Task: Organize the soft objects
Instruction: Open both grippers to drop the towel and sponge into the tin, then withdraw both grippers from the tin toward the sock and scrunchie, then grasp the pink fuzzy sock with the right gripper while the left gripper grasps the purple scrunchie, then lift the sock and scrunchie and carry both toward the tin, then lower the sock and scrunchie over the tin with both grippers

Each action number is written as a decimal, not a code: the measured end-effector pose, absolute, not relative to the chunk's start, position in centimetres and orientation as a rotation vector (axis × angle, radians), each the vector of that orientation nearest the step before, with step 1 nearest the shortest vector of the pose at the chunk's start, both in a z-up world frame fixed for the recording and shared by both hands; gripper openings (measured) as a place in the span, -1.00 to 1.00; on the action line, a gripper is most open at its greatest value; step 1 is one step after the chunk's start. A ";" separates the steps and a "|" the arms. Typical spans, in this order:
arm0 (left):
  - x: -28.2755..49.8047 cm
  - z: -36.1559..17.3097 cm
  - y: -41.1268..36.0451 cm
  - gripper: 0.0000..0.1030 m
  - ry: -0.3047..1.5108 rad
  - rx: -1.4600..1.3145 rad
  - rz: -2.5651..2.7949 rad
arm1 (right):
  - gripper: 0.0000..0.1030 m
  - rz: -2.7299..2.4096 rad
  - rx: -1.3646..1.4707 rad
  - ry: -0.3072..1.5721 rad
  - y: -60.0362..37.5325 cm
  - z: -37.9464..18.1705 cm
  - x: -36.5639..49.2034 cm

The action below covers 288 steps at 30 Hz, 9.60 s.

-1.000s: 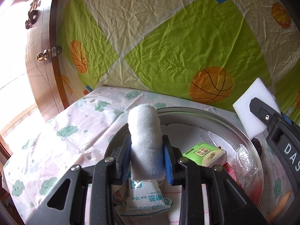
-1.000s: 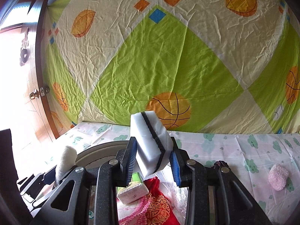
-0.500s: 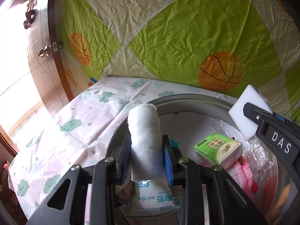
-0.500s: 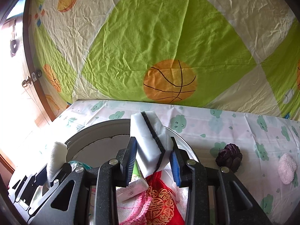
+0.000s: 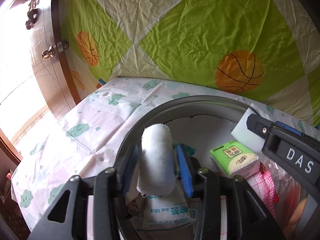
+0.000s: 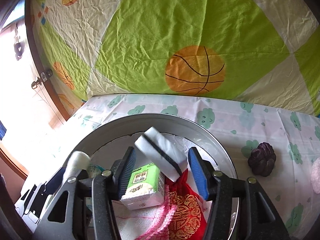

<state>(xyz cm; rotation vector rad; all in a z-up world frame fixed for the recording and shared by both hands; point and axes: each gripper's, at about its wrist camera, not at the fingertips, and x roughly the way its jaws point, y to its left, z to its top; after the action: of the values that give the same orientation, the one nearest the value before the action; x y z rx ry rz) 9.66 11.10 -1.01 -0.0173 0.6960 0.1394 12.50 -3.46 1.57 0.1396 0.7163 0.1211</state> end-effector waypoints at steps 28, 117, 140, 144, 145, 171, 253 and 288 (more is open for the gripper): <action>4.6 0.0 8.0 0.99 0.505 -0.102 0.135 | 0.62 0.024 0.097 0.433 -9.1 4.4 3.5; 5.2 -2.1 -17.4 0.99 0.559 0.200 -0.188 | -0.14 -0.133 0.044 0.802 -33.3 -3.3 5.1; 14.3 -3.2 -20.0 0.99 0.740 0.137 0.011 | -0.41 -0.393 0.235 0.618 -40.2 -0.4 1.5; 15.5 -5.1 -19.6 0.93 0.851 0.103 -0.008 | -0.41 -0.395 0.239 0.626 -40.2 -0.6 1.5; 15.8 -5.5 -19.6 0.93 0.878 0.095 -0.022 | -0.41 -0.395 0.239 0.626 -40.2 -0.6 1.5; 11.0 -3.9 -22.1 -0.25 0.782 0.077 -0.306 | -0.41 -0.469 0.162 0.586 -40.2 -0.5 1.3; -1.4 -1.7 -14.1 -0.25 0.577 0.051 -0.346 | -0.41 -0.384 0.044 0.305 -28.8 1.4 -10.1; -1.4 1.6 -3.5 -0.25 0.508 0.002 -0.229 | -0.41 -0.181 0.038 0.233 -17.6 4.7 -8.1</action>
<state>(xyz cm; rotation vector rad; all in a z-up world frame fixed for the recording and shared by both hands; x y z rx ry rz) -1.41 -3.51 1.56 0.0018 0.5078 -0.2294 -8.10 -17.57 4.67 0.0379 0.2329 -0.1815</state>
